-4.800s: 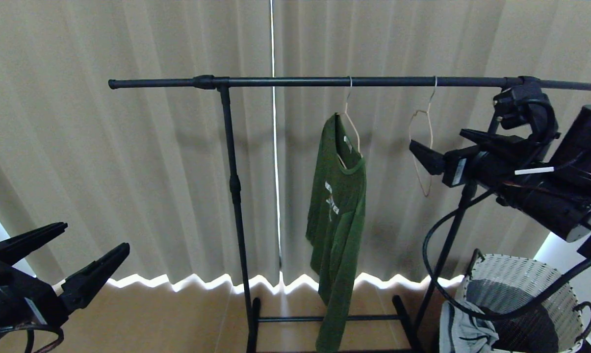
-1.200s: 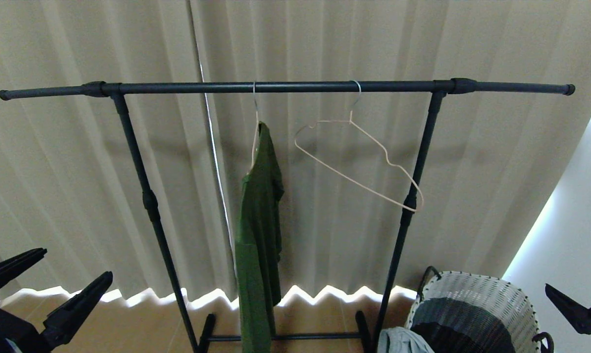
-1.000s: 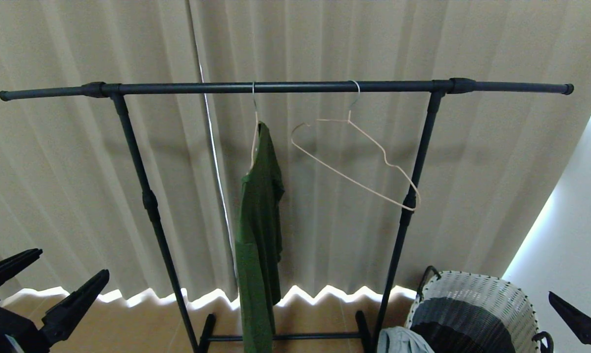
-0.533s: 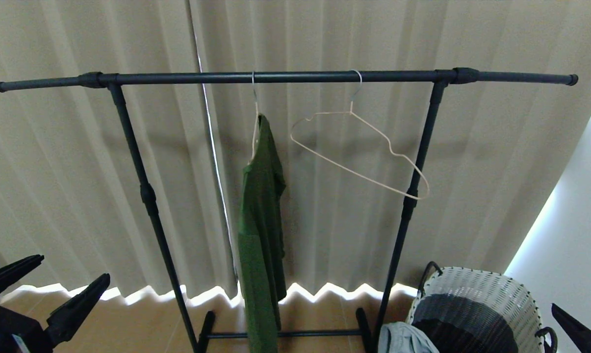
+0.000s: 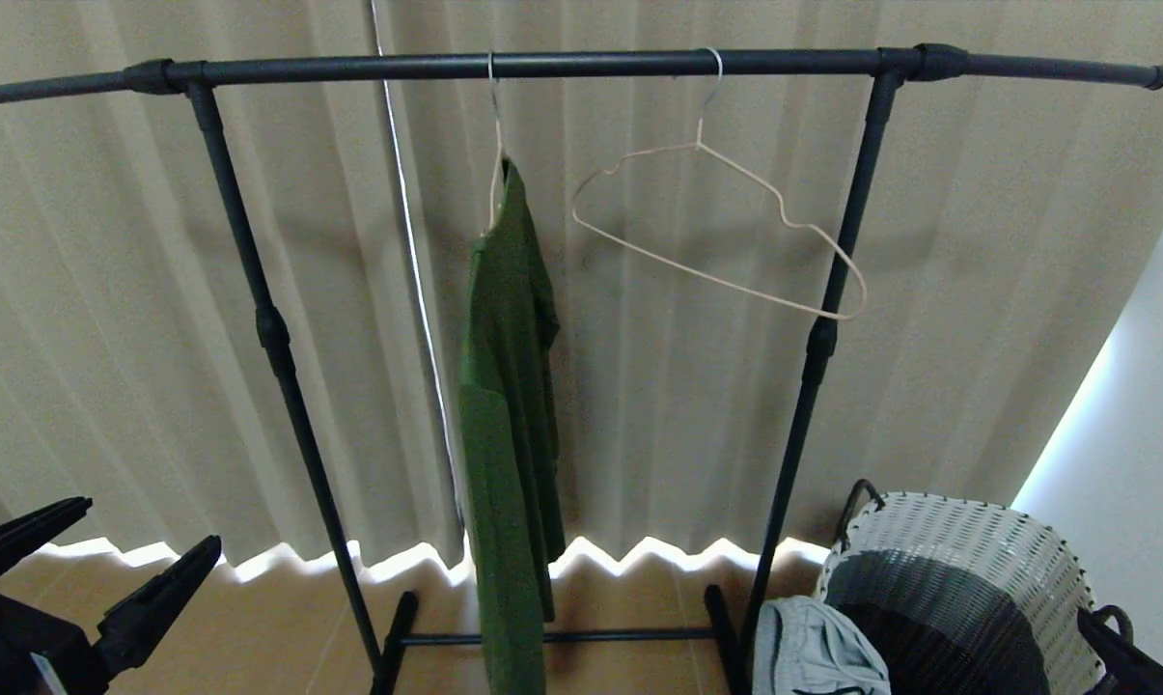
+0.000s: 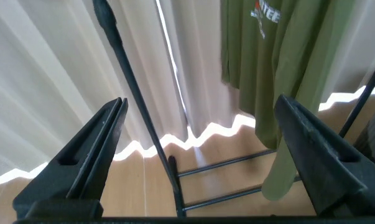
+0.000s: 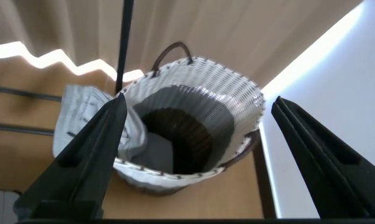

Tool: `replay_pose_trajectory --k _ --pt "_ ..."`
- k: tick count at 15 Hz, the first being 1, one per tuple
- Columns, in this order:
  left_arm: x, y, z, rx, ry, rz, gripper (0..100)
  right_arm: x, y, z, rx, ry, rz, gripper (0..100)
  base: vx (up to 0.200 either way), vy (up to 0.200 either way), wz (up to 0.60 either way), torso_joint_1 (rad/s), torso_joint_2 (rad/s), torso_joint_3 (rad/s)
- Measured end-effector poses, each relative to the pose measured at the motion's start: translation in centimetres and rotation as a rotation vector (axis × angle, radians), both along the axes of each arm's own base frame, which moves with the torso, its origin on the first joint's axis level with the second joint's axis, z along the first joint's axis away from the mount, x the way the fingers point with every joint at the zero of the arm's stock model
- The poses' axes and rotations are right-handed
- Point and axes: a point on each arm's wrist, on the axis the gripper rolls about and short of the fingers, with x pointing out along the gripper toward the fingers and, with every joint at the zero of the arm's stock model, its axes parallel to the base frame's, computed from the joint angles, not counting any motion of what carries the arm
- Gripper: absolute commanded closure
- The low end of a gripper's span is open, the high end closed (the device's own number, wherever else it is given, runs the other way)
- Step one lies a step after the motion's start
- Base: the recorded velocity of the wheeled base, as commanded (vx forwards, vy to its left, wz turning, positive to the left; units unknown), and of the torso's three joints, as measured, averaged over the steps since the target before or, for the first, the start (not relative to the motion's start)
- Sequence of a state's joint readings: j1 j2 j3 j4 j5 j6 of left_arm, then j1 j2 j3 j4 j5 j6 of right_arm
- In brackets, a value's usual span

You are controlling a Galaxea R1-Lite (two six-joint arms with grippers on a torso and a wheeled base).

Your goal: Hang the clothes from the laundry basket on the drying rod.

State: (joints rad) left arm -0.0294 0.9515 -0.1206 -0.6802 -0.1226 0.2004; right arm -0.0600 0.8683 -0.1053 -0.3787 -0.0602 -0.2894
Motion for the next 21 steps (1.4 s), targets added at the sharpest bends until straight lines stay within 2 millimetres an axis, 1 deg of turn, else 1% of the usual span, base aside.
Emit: replay_pose_trajectory --k 6,10,13,14,16,19,21 --pt "-0.3 -0.1 0.1 0.007 -0.014 -0.014 0 -0.1 0.0 -0.1 0.0 -0.001 0.002 0 0.0 0.0 0.0 -0.117 0.39 0.278" --pt "-0.3 -0.2 0.2 0.007 -0.024 -0.026 0 -0.2 0.0 0.2 0.006 -0.029 -0.001 0 0.0 0.0 0.0 -0.008 0.05 0.027" --pt "-0.4 -0.3 0.3 0.006 -0.027 -0.036 0 -0.9 0.1 -0.5 0.007 -0.012 0.019 0 0.0 0.0 0.0 0.0 0.0 0.0" --pt "-0.4 -0.4 0.3 0.006 -0.027 -0.047 0 -0.8 0.2 -0.6 0.008 -0.007 0.054 0 0.0 0.0 0.0 0.0 0.0 0.0" --pt "-0.4 -0.7 0.3 0.004 -0.027 -0.076 0 -0.1 0.3 -0.6 0.012 0.03 0.108 0 0.0 0.0 0.0 0.0 0.0 0.0" --pt "-0.5 -0.9 0.1 -0.001 -0.021 -0.101 0 2.2 0.4 -0.2 0.019 0.104 0.142 0 0.0 0.0 0.0 0.0 0.0 0.0" --pt "-0.4 -1.0 0.3 -0.012 -0.024 -0.102 0 3.5 0.7 -0.4 0.022 0.16 0.172 0 0.0 0.0 0.0 0.0 0.0 0.0"
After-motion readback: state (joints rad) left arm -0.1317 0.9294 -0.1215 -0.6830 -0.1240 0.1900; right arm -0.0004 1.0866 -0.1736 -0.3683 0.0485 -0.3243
